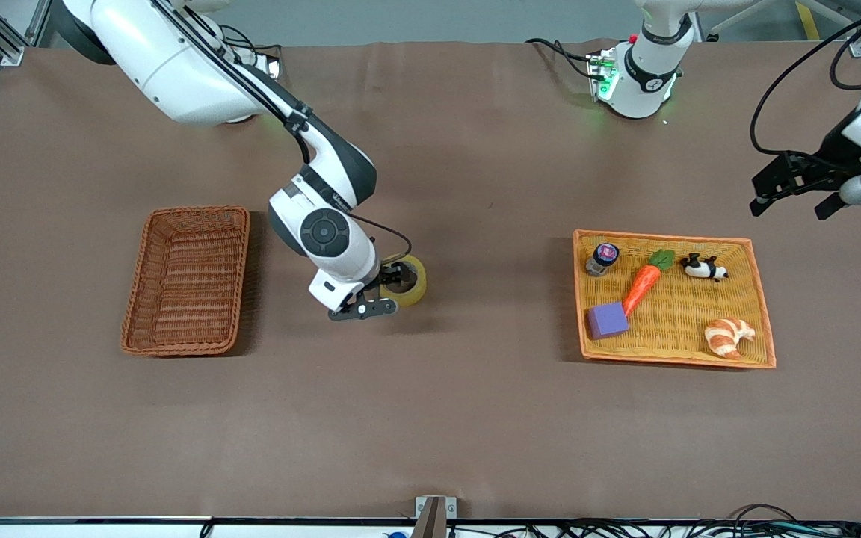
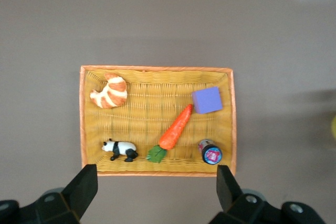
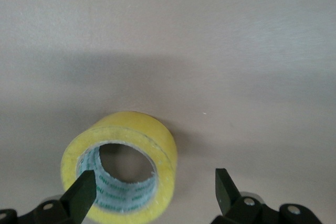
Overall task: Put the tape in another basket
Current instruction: 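Lower the right gripper over the tape roll and grasp it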
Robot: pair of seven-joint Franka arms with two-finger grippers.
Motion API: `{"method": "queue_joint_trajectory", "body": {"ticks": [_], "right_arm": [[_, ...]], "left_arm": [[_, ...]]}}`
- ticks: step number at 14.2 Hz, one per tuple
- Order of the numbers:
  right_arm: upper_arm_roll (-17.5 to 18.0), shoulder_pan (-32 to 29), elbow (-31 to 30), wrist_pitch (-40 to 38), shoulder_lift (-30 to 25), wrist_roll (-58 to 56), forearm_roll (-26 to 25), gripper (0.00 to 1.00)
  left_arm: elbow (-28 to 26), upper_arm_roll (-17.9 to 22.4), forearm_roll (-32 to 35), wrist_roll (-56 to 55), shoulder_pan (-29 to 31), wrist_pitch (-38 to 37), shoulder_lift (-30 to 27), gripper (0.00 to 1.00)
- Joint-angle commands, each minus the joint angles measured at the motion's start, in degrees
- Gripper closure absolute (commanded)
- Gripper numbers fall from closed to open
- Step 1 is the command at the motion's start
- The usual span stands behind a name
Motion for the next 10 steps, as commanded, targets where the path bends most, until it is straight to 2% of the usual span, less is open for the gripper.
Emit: {"method": "queue_joint_trajectory", "body": {"ticks": [1, 3, 10], "right_arm": [[0.6, -0.2, -3.1, 3.2, -0.3, 1.4, -2.5, 0.00], [0.5, -0.2, -3.6, 3.5, 0.8, 1.4, -4.0, 0.00], [0.5, 0.5, -4.2, 6.8, 2.3, 2.9, -7.7, 0.00]], "left_arm": [[6.5, -0.4, 2.1, -0.4, -0.8, -4.4, 4.2, 0.00], [12.6, -0.4, 1.8, -0.6, -1.4, -9.3, 8.0, 0.00], [10.9, -1.4, 1.6, -4.3, -1.4, -9.9, 7.0, 0.00]]}}
